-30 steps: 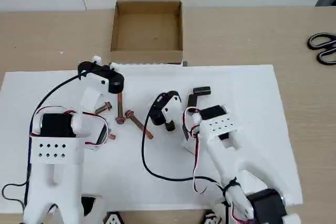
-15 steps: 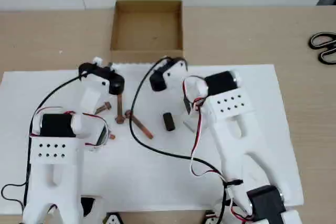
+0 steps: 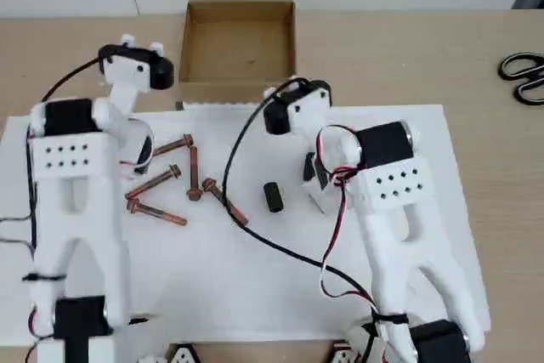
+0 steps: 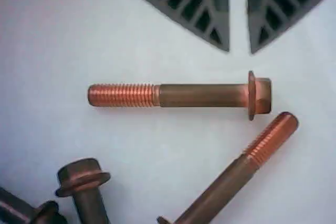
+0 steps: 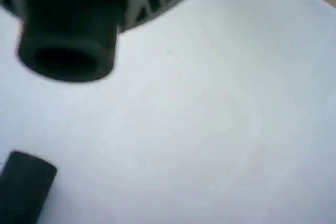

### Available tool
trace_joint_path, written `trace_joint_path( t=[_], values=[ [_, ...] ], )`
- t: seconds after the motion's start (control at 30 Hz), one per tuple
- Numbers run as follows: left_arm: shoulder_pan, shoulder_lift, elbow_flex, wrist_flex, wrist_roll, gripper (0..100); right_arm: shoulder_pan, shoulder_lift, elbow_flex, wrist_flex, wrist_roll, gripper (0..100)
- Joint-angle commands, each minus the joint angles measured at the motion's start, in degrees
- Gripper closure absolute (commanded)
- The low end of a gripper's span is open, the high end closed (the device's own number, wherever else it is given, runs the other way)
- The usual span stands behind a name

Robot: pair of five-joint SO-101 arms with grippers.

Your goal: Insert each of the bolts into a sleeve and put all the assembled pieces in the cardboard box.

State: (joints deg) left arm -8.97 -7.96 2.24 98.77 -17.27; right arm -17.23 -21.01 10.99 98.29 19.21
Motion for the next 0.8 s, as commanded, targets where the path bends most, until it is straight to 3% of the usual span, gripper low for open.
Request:
trace_joint_path(
  t=[0.0, 0.47, 0.77],
  values=[
    [0.00, 2.81, -2.95, 1.67, -4.48, 97, 4.00, -3.03, 1.58, 0.40, -0.53, 99.5],
    [-0.09, 13.63, -4.88, -2.90, -30.07, 88, 6.73, -6.20, 11.87, -4.09, -0.44, 99.1],
    [-0.26, 25.85, -21.85, -1.23, -33.67, 84, 6.73, -5.85, 15.91, -7.87, -0.44, 99.1]
  ],
)
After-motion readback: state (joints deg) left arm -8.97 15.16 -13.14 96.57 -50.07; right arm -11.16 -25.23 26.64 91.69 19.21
